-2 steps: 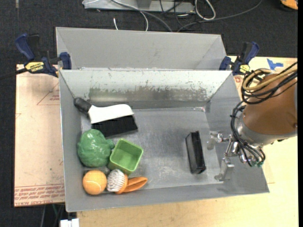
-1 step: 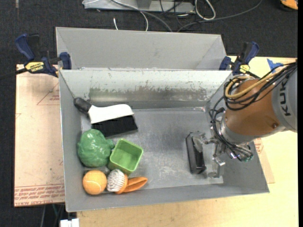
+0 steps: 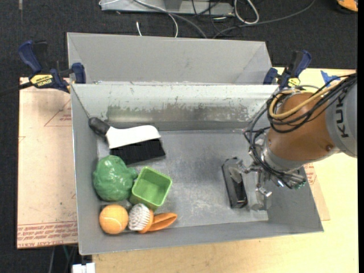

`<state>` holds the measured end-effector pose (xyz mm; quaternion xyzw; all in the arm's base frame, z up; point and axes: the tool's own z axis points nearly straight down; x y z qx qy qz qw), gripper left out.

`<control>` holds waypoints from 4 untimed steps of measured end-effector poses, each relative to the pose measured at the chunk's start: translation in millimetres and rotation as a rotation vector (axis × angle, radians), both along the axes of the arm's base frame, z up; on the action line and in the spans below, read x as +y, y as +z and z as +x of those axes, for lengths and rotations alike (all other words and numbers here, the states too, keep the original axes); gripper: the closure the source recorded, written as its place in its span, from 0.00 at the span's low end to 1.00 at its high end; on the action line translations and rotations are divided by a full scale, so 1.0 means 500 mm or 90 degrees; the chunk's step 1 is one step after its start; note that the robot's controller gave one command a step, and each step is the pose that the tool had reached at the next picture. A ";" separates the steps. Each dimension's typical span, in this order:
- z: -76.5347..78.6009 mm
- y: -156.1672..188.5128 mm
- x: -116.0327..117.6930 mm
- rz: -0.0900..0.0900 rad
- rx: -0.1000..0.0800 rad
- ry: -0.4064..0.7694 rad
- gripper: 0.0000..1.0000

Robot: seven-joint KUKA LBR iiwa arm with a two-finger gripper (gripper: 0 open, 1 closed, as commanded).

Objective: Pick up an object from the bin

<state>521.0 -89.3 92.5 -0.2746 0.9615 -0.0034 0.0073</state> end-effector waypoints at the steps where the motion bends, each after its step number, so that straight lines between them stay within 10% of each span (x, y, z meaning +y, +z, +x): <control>1: 0.031 0.017 0.043 0.001 -0.006 0.106 0.00; 2: 0.046 -0.029 0.041 -0.001 -0.002 0.154 0.00; 3: 0.073 -0.043 0.045 -0.004 -0.006 0.369 1.00; 4: 0.073 -0.042 0.045 -0.004 -0.006 0.369 1.00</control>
Offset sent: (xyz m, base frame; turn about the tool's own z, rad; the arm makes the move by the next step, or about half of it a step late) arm 0.0252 0.0192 -0.0225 -0.2743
